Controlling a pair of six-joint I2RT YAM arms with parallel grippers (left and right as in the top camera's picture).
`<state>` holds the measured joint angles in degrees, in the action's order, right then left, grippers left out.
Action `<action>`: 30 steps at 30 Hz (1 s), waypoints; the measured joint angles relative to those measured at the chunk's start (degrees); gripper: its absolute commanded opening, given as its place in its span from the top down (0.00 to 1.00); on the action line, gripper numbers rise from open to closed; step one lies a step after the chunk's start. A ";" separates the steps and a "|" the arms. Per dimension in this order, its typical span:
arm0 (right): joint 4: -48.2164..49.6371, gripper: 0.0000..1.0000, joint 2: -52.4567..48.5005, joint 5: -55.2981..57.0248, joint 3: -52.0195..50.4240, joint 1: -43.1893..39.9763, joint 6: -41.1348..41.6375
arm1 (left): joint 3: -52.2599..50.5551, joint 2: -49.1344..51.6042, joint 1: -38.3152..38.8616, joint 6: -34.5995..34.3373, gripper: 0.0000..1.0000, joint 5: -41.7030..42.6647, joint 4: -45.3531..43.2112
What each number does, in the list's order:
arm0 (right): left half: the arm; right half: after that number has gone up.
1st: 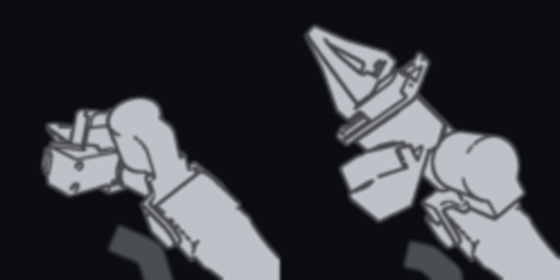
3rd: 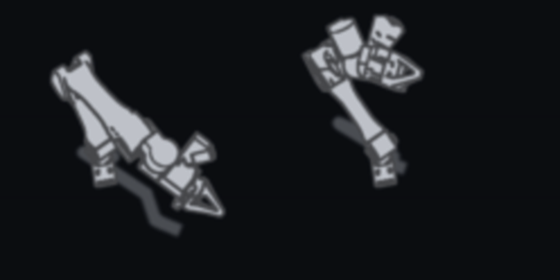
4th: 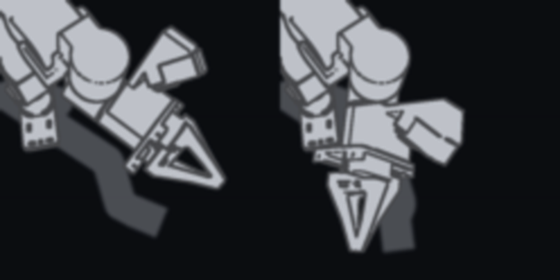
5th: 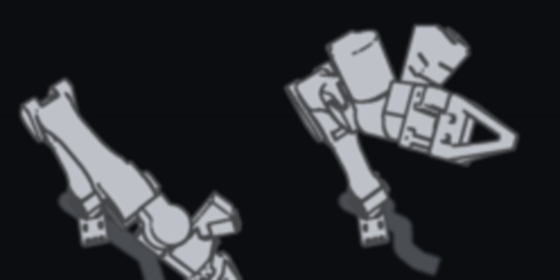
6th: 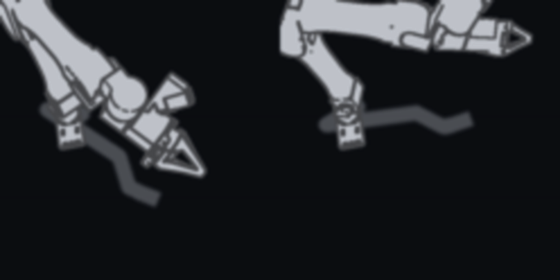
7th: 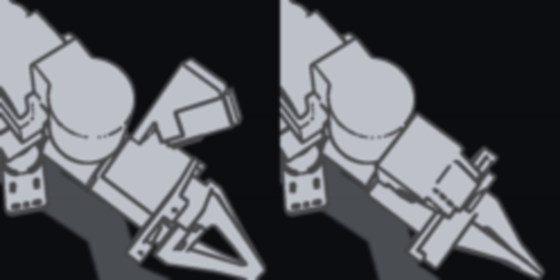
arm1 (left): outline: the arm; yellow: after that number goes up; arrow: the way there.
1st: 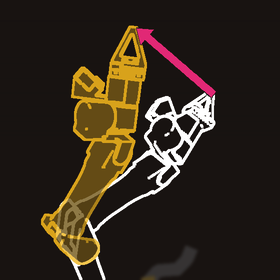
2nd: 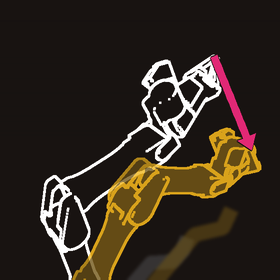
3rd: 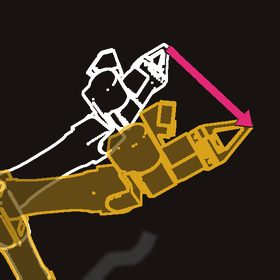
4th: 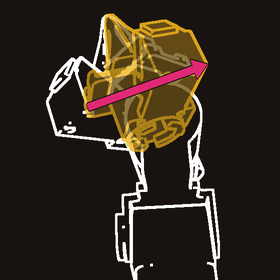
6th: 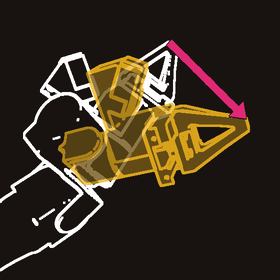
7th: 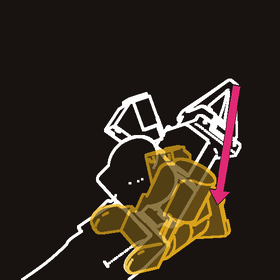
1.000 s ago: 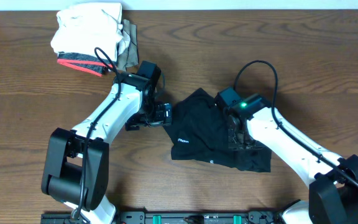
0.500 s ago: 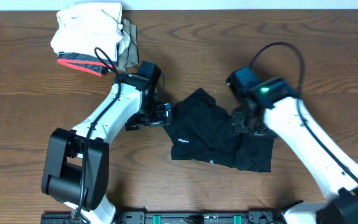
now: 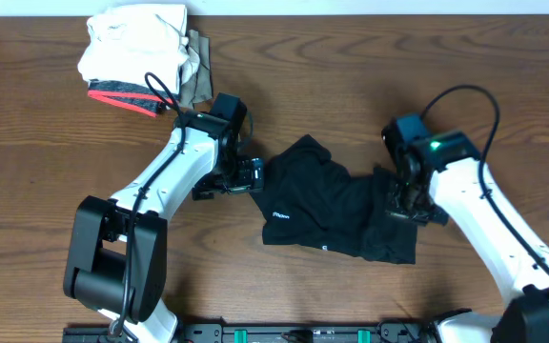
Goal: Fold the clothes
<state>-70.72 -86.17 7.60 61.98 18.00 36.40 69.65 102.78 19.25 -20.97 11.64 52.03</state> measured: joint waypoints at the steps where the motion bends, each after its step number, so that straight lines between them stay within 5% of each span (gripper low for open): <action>1: 2.29 0.99 0.00 -1.07 -1.99 0.42 0.00 | 0.00 0.00 0.00 0.00 0.02 -0.02 0.00; 11: 16.52 0.91 -0.07 -9.94 -11.50 10.10 -1.86 | -0.02 0.00 0.00 -0.02 0.02 0.00 0.00; 26: 12.63 0.99 -0.22 -12.09 -11.37 13.75 -0.83 | -0.04 0.00 0.00 -0.02 0.02 0.00 0.22; 30: 8.33 0.87 2.40 -10.43 -2.60 11.91 -0.76 | -0.09 0.00 0.00 -0.02 0.02 0.00 0.31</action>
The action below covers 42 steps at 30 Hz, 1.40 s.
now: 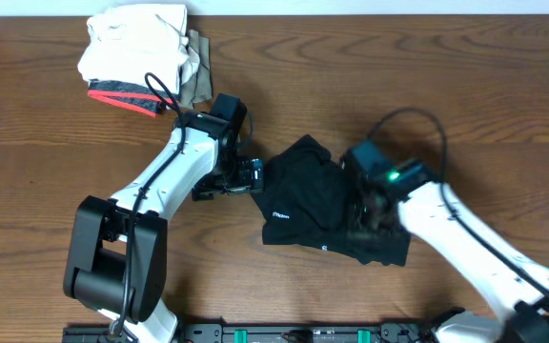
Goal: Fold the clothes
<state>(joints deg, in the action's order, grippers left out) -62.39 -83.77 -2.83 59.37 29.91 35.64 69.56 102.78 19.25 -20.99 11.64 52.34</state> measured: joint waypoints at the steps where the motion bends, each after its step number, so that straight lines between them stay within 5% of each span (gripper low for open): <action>1: 0.09 0.85 0.79 0.42 2.05 -0.66 0.04 | -0.02 0.00 0.00 0.00 0.02 0.02 -0.02; 8: 3.21 0.81 2.93 2.60 7.43 -6.25 -0.57 | -0.02 0.00 0.00 0.02 0.02 0.00 -0.04; 20: 14.62 0.83 -10.67 3.15 1.29 -9.49 -0.63 | -0.02 0.00 0.00 0.00 0.02 0.00 -0.07; 28: 21.79 0.99 -18.64 1.97 1.25 -9.49 -0.92 | -0.02 0.00 0.00 0.02 0.02 0.00 -0.04; 35: 15.98 0.99 -16.44 2.93 2.82 -9.49 -0.96 | -0.02 0.00 0.00 0.00 0.02 0.00 0.00; 42: 4.50 0.85 -2.80 1.05 6.88 -9.09 -1.84 | -0.02 0.00 0.00 0.02 0.02 0.00 -0.07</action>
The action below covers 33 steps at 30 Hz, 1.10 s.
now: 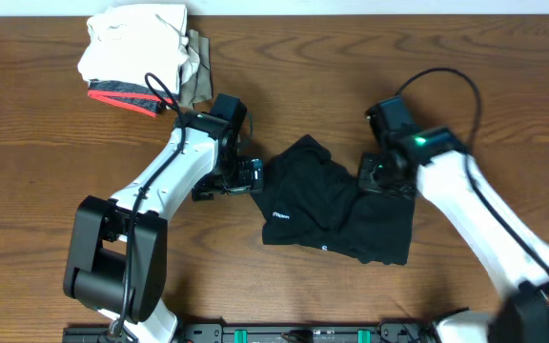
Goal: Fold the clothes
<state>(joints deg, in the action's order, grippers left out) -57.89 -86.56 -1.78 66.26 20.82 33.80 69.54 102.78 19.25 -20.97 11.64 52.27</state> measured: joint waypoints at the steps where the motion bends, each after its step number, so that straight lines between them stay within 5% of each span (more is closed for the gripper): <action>1: -1.68 0.85 1.38 -0.31 0.35 0.35 -0.09 | 0.00 0.00 0.00 -0.02 0.02 0.00 -0.04; 12: -1.25 0.85 1.20 -1.70 -5.18 3.21 1.18 | -0.02 0.00 0.00 -0.22 0.02 0.00 0.02; 21: 10.43 0.81 0.68 -6.75 -17.64 5.64 2.62 | -0.11 0.00 0.00 -0.22 0.02 0.02 0.15; 24: 13.99 0.98 0.70 -9.29 -21.64 6.43 3.06 | -0.11 0.00 0.00 -0.22 0.02 0.02 0.17; 33: 9.35 0.99 2.21 -11.98 -23.12 6.86 6.29 | -0.11 0.00 0.17 -0.22 0.02 0.00 0.28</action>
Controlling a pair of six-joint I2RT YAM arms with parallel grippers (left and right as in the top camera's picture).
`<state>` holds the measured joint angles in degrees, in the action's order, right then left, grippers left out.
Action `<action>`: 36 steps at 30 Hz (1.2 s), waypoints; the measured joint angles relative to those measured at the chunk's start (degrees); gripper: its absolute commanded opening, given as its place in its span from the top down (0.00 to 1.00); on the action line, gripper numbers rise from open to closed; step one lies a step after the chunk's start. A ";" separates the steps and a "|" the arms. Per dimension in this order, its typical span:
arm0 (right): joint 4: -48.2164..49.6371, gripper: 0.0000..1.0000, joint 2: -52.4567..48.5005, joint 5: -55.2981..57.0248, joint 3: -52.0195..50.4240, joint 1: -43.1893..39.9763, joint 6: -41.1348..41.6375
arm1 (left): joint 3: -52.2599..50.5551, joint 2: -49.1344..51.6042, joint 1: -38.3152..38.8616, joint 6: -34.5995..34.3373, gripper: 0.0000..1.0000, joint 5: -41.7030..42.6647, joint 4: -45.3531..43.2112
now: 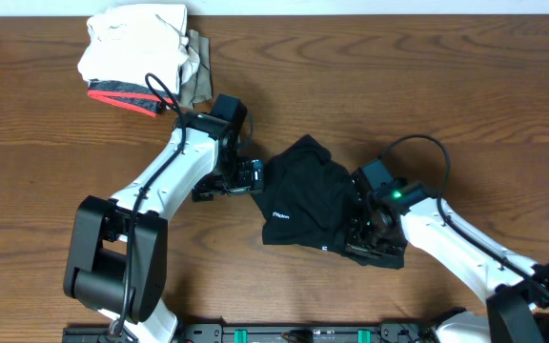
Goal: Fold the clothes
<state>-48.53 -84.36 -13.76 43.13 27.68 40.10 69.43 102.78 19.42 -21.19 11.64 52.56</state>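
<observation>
A crumpled black garment (pixel 303 195) with a small white logo lies at the middle of the table. My left gripper (pixel 252 177) rests at the garment's left edge, and its fingers seem closed on the cloth there. My right gripper (pixel 365 229) is down on the lower right part of the garment. The wrist covers its fingers, so their state is hidden. The garment's right end lies bunched under that wrist.
A stack of folded clothes (pixel 136 52), white on top with a red-edged dark piece below, sits at the far left corner. Bare wooden table (pixel 465 114) surrounds the garment. A dark rail (pixel 284 333) runs along the front edge.
My right gripper was at the garment's upper right edge and is now lower, on its bottom right part. The garment's right side looks more gathered. The left arm has not moved.
My right gripper was on the garment's far right end, then further left over its lower middle, then up at the upper right edge, now on the lower right. The garment's right side has drawn in. The left gripper stayed at the left edge throughout.
</observation>
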 measured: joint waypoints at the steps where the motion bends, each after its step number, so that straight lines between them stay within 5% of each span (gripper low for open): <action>1: -1.95 0.96 0.81 0.59 0.59 0.04 0.07 | 0.00 0.00 0.00 0.00 0.02 0.02 0.09; 3: -6.99 0.74 3.30 2.58 3.17 0.04 0.66 | 0.00 0.00 0.00 0.00 0.02 0.02 0.13; 4: -9.99 0.41 4.76 4.09 5.27 0.04 0.63 | -0.02 0.00 0.00 0.00 0.02 0.02 0.07; 5: -12.00 0.21 6.19 5.66 7.13 0.04 1.05 | -0.02 0.00 0.00 0.00 0.02 0.02 0.00; 7: -15.67 0.01 8.81 8.85 11.47 0.02 0.90 | -0.04 0.00 0.00 0.00 0.02 0.00 -0.33; 13: -20.65 0.01 14.34 15.08 20.63 -1.27 -0.46 | -0.07 0.00 0.15 -1.29 0.02 0.00 -2.03; 22: -22.14 0.01 15.10 17.07 20.94 -3.08 -0.87 | -0.09 0.00 0.20 -2.23 0.02 0.48 -7.82; 36: -26.88 0.01 15.10 17.27 20.94 -3.08 -1.79 | -0.09 0.02 -2.19 13.20 0.02 11.10 -13.33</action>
<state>-75.42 -69.25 3.51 64.07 24.60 38.30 69.34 102.80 17.23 -7.99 22.74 39.22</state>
